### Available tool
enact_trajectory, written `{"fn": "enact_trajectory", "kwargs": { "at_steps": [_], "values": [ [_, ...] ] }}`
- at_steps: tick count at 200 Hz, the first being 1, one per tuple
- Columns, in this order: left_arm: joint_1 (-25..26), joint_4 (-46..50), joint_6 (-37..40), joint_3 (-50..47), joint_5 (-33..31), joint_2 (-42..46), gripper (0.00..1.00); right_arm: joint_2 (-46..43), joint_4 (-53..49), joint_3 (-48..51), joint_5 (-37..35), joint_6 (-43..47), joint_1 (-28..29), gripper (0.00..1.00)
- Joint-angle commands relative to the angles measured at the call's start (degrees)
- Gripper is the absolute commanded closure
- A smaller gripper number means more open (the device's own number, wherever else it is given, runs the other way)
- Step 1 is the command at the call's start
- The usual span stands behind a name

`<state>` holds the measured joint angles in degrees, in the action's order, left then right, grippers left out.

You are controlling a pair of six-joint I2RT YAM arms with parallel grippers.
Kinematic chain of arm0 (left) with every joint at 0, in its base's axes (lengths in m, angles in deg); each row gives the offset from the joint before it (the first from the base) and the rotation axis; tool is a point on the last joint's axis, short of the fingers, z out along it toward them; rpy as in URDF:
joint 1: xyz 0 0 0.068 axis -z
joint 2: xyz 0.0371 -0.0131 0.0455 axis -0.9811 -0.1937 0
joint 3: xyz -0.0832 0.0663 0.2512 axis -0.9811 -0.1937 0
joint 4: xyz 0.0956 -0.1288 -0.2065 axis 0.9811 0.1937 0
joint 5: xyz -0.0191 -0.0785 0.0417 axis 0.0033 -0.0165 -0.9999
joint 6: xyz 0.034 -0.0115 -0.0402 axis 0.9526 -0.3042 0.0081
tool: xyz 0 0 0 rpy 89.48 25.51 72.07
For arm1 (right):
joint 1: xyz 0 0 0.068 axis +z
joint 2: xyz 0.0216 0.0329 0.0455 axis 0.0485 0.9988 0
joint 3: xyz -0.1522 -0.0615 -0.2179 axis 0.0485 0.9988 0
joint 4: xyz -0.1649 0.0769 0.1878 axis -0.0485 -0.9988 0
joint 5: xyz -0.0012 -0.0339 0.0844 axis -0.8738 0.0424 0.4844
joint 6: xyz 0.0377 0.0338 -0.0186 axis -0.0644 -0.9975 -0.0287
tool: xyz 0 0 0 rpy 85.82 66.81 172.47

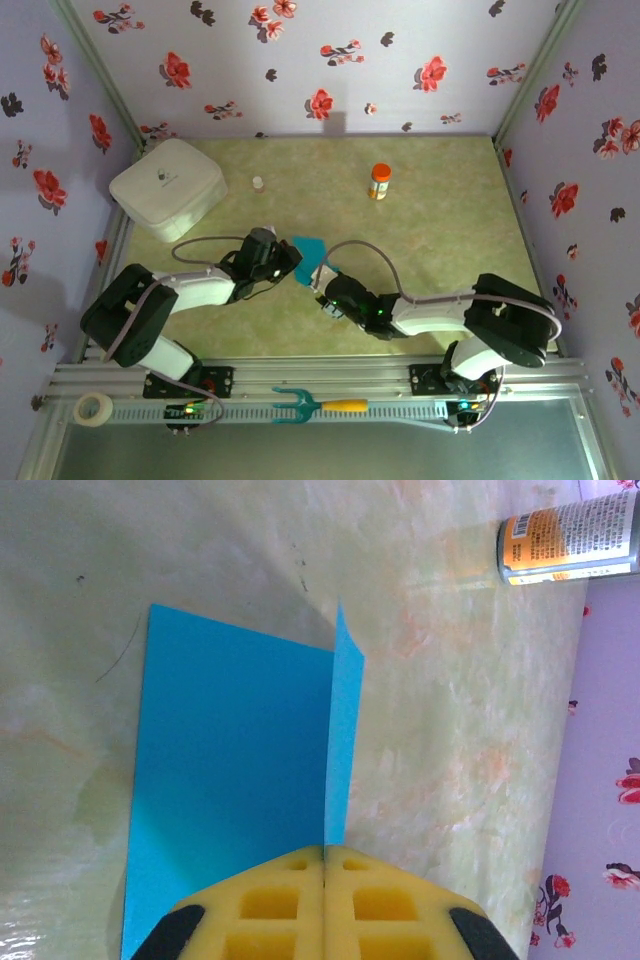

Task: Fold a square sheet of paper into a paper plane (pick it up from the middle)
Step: Fourth fold the wing at the center of the table.

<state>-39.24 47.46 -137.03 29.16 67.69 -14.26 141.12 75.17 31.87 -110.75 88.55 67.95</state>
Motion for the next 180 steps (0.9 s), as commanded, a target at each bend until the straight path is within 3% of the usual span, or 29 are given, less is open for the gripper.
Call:
{"fn": "enact_trajectory", "kwargs": {
  "at_steps": [1,30,76,91,113,133,155,180],
  "values": [
    [0.5,0.2,-0.7,-0.5,-1.0,0.8,1.00,2.2,0.8,-2.1,-4.8,0.9,0.7,0.59],
    [0.5,0.3,-0.5,-0.3,-1.0,0.9,1.00,3.8,0.5,-2.8,-2.4,-0.1,0.9,0.62],
    [0.5,0.2,-0.6,-0.6,-0.8,1.1,1.00,6.8,1.3,-3.5,-4.2,-2.3,1.3,0.61],
    [0.5,0.2,-0.9,-0.8,-0.9,1.2,1.00,7.1,3.0,-2.9,-4.4,-2.9,1.3,0.70],
    [0.5,0.5,-0.6,-0.4,-0.9,0.9,0.99,6.9,3.5,-2.8,-5.1,-3.3,1.3,0.72],
    [0.5,1.6,0.0,0.3,-0.9,0.9,0.95,6.5,4.0,-2.0,-5.0,-3.6,1.3,0.78],
    [0.3,2.2,0.0,0.2,-1.1,0.9,0.78,6.6,4.8,-1.0,-4.8,-4.7,1.2,0.81],
    [-0.4,2.9,0.4,0.1,-1.1,1.2,0.71,6.9,4.8,-0.9,-3.6,-5.6,1.1,0.85]
  ]
}}
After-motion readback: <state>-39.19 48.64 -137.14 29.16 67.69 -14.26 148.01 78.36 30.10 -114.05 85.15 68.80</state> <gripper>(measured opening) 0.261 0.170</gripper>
